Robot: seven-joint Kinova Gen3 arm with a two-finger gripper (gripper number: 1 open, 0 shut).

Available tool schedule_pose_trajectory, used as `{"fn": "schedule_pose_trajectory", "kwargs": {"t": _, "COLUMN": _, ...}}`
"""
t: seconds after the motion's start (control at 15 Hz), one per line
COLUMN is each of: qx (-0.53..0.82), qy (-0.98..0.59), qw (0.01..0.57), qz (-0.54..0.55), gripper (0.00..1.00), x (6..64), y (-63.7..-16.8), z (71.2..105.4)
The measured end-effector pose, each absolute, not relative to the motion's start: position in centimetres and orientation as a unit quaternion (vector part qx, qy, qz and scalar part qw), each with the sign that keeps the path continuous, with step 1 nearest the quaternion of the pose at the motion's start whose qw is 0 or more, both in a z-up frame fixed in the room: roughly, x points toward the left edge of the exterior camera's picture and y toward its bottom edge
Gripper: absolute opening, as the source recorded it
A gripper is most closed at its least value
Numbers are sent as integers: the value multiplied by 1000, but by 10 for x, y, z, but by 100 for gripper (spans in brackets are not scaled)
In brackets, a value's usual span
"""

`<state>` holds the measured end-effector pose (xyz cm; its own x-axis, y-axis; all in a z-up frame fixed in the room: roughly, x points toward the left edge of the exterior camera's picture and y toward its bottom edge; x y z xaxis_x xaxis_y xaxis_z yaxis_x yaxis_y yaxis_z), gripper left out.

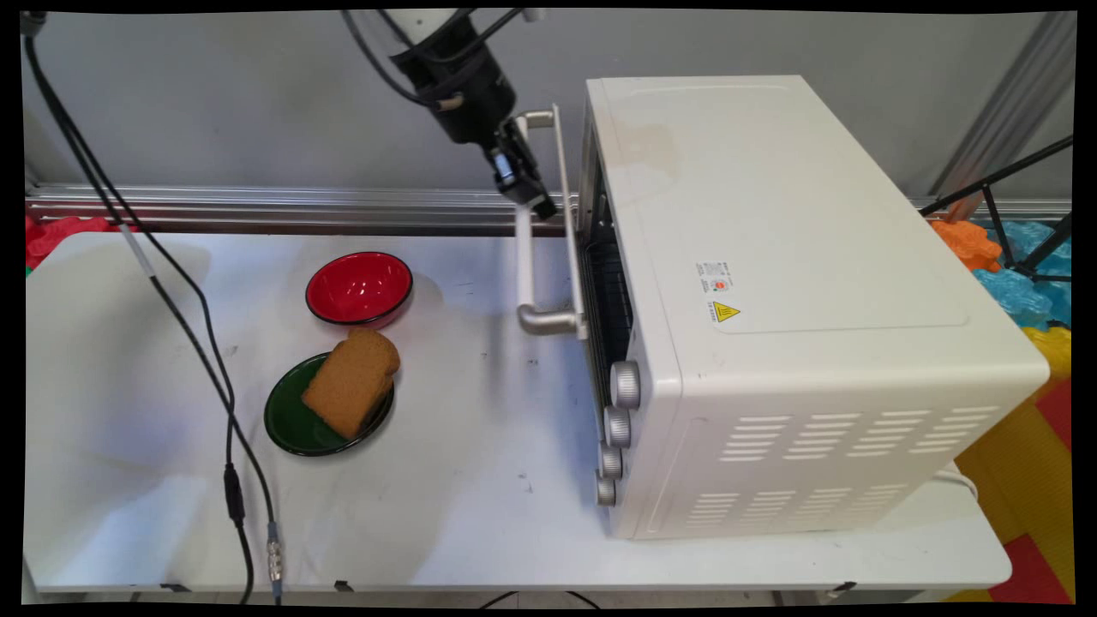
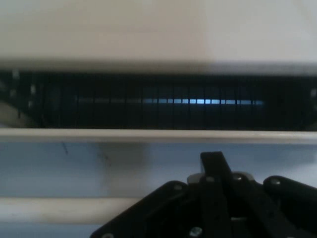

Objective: Open the oven

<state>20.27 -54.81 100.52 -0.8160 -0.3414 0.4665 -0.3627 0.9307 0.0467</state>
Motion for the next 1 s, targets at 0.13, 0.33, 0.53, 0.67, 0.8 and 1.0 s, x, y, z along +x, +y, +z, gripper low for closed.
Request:
{"fn": "schedule_pose_trajectory", "kwargs": {"t": 0.13, "qx": 190, "qy": -953, "qw": 234, "qz": 18, "gripper": 0, "x": 215, "y": -544, "z": 1002}}
{"fn": "schedule_pose_trajectory", "kwargs": {"t": 0.33, "qx": 198, "qy": -953, "qw": 231, "qz": 10, "gripper": 0, "x": 231, "y": -537, "z": 996}}
{"fn": "schedule_pose_trajectory", "kwargs": {"t": 0.53, "qx": 202, "qy": -951, "qw": 233, "qz": 1, "gripper": 0, "x": 250, "y": -527, "z": 987}}
{"fn": "schedule_pose_trajectory", "kwargs": {"t": 0.67, "qx": 200, "qy": -950, "qw": 239, "qz": -4, "gripper": 0, "x": 263, "y": -522, "z": 978}}
{"fn": "schedule_pose_trajectory", "kwargs": {"t": 0.8, "qx": 199, "qy": -949, "qw": 245, "qz": -3, "gripper": 0, "x": 274, "y": -518, "z": 968}}
{"fn": "schedule_pose_trajectory", "kwargs": {"t": 1.0, "qx": 196, "qy": -948, "qw": 253, "qz": 3, "gripper": 0, "x": 286, "y": -516, "z": 954}}
